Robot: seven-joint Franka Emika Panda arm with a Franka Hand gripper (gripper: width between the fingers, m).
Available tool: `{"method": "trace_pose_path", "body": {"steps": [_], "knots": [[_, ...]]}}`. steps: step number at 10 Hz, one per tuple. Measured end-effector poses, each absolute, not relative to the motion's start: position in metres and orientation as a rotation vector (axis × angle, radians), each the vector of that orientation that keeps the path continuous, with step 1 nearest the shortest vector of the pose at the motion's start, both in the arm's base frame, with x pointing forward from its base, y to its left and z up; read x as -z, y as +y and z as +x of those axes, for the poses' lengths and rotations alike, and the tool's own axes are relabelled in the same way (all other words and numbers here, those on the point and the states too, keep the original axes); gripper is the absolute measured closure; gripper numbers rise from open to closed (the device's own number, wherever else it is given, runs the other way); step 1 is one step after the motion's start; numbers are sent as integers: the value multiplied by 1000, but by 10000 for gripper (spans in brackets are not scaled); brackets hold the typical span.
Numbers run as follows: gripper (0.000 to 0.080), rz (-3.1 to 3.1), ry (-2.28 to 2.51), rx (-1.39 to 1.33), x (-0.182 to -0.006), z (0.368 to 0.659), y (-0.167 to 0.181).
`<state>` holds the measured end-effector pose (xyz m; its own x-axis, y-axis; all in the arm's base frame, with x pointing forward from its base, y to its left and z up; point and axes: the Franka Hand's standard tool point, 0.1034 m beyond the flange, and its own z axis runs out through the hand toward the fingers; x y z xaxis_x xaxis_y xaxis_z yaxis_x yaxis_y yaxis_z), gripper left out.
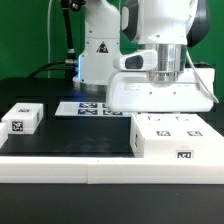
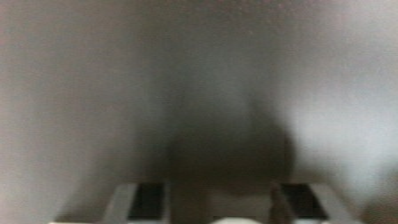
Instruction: Assemble cabinet
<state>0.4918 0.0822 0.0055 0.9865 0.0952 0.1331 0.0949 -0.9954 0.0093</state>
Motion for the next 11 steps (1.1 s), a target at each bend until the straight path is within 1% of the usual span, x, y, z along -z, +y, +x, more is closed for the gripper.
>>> {"method": "trace_pose_path", "body": {"steps": [3,8,10,11], "knots": [[600,3124,171,-213,-5,489,88],[605,3122,191,-212,-8,487,88],[605,3127,197,-177,-22,483,89],[605,3131,196,-154,-34,482,90]]}}
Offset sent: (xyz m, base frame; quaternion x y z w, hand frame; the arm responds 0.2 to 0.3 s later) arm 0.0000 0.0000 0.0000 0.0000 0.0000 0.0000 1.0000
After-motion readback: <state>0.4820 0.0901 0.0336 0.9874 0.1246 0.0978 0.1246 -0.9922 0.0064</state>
